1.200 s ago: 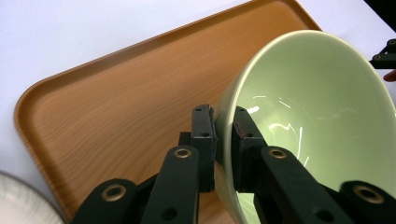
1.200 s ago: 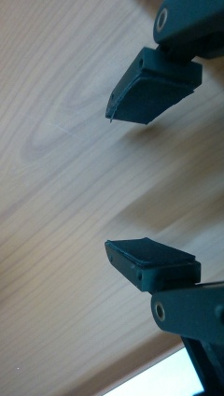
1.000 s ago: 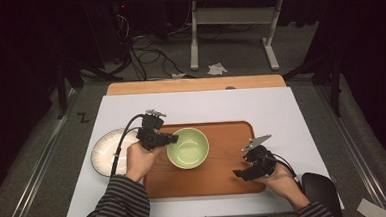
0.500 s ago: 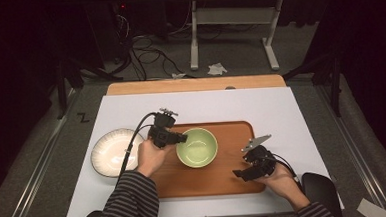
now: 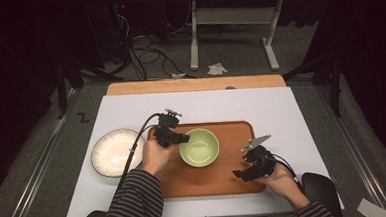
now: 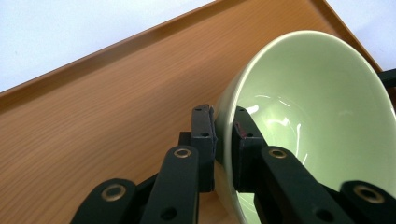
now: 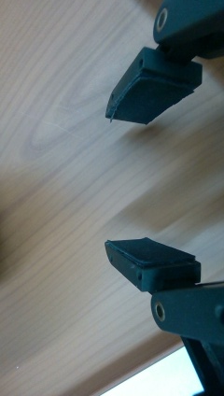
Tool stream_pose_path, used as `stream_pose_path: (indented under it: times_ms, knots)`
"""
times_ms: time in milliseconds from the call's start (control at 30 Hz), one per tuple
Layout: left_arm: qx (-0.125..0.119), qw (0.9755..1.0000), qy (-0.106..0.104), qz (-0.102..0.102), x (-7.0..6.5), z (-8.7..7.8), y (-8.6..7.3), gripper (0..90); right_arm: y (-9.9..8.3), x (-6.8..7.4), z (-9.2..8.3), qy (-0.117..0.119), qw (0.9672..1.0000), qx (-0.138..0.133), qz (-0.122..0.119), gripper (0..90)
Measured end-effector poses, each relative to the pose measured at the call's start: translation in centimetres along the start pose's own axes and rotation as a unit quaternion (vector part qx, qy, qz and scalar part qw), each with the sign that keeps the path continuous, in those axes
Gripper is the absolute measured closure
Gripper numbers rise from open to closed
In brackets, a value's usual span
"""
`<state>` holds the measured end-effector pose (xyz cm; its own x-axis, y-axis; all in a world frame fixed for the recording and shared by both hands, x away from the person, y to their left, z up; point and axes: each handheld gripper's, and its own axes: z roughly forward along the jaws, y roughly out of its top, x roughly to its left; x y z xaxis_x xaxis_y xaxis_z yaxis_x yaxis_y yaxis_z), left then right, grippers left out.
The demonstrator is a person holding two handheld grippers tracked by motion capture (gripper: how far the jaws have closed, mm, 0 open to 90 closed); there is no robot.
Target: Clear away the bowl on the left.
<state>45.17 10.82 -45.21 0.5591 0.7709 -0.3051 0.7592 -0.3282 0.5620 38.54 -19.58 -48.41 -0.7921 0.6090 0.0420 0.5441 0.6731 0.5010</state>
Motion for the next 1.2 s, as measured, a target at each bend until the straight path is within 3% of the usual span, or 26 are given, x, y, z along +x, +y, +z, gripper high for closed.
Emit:
stream_pose_path:
  times_ms: [833,933,1200]
  knots:
    - [0.002,0.9996,-0.006,-0.026,0.3,1.9,0.1,82.0,0.0,0.0,0.0,0.000,1.0000,0.002,-0.002,32.8]
    - [-0.001,0.9995,-0.018,-0.025,0.3,1.8,0.1,74.4,0.0,0.1,0.0,0.001,1.0000,0.002,-0.002,32.8]
    - [-0.005,1.0000,-0.003,-0.006,0.0,1.4,-0.1,53.4,0.0,0.0,0.0,0.001,1.0000,0.000,-0.001,32.8]
